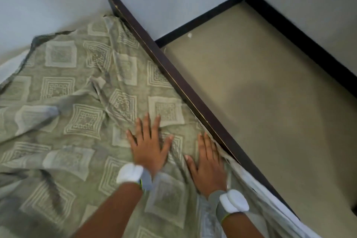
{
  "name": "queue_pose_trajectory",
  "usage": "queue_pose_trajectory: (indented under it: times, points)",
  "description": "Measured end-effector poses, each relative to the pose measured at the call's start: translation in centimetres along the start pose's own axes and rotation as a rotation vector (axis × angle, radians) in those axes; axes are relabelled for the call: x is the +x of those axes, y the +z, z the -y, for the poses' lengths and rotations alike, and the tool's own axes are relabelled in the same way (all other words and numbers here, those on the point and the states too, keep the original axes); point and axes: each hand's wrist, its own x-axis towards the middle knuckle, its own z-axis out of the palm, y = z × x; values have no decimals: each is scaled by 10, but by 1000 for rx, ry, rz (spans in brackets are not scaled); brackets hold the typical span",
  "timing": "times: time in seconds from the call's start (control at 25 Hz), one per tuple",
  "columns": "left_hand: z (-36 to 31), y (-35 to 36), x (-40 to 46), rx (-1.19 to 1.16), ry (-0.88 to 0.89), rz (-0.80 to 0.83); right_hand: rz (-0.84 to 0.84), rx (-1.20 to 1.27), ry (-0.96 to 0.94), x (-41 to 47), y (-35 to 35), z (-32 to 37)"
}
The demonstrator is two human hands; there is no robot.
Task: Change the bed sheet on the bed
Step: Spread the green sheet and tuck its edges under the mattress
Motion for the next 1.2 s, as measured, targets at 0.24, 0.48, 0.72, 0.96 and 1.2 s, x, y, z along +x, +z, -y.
queue_pose_trajectory:
  times: [0.24,0.48,0.72,0.96,1.2]
  points:
    - [-32,21,-141,96,135,200,427,219,551,-48,-32,-59]
    - [-80,14,-153,5,314,180,71,-40,157,-117,-18,-78]
    - [-156,51,-129,204,569,308,24,-9,301,-134,2,-123]
    - [-194,51,-110,370,482,392,286,259,439,-107,-21,-142]
    - [-127,55,-248,72,385,221,-172,447,350,-194,9,-157]
